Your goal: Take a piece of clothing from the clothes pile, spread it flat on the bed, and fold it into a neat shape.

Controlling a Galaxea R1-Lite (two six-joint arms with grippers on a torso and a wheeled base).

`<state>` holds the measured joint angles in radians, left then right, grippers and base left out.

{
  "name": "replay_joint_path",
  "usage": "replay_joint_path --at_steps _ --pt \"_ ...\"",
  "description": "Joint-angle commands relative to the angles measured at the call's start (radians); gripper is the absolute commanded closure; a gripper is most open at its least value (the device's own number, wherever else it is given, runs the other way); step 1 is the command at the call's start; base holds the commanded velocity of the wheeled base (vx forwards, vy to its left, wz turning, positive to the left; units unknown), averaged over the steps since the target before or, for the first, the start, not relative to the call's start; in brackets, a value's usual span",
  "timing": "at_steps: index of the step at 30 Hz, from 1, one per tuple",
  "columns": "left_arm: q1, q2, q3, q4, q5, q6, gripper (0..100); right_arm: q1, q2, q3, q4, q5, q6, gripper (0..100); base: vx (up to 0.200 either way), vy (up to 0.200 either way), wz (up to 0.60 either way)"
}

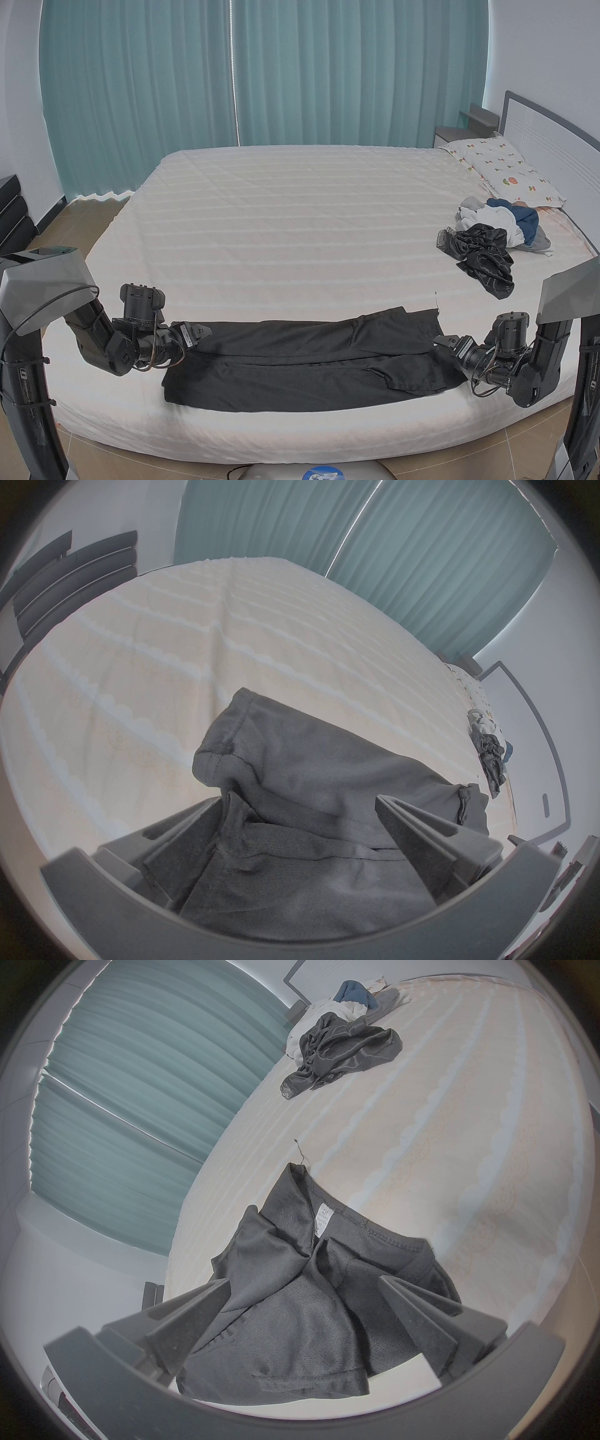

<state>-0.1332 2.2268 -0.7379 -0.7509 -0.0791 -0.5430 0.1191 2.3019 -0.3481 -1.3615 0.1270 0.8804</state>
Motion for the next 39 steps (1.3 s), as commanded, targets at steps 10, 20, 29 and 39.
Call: replay_joint_path --at_steps 10,20,29,39 --pt "0.015 0.12 -0.021 -0.058 0.01 0.021 0 0.002 0.005 0.004 -0.002 0.002 0.0 0 0.0 0.0 0.0" --pt "0.015 0.129 -0.028 -0.059 0.012 0.024 0 0.002 0.007 0.006 -0.002 0.002 0.0 0 0.0 0.0 0.0" --pt "0.015 0.129 -0.015 -0.061 0.012 0.064 100 0.002 0.005 0.006 -0.002 0.002 0.0 0 0.0 0.0 0.0" --pt "0.015 0.059 0.023 -0.062 0.012 0.06 100 0.002 0.004 0.008 -0.002 0.002 0.002 0 0.0 0.0 0.0"
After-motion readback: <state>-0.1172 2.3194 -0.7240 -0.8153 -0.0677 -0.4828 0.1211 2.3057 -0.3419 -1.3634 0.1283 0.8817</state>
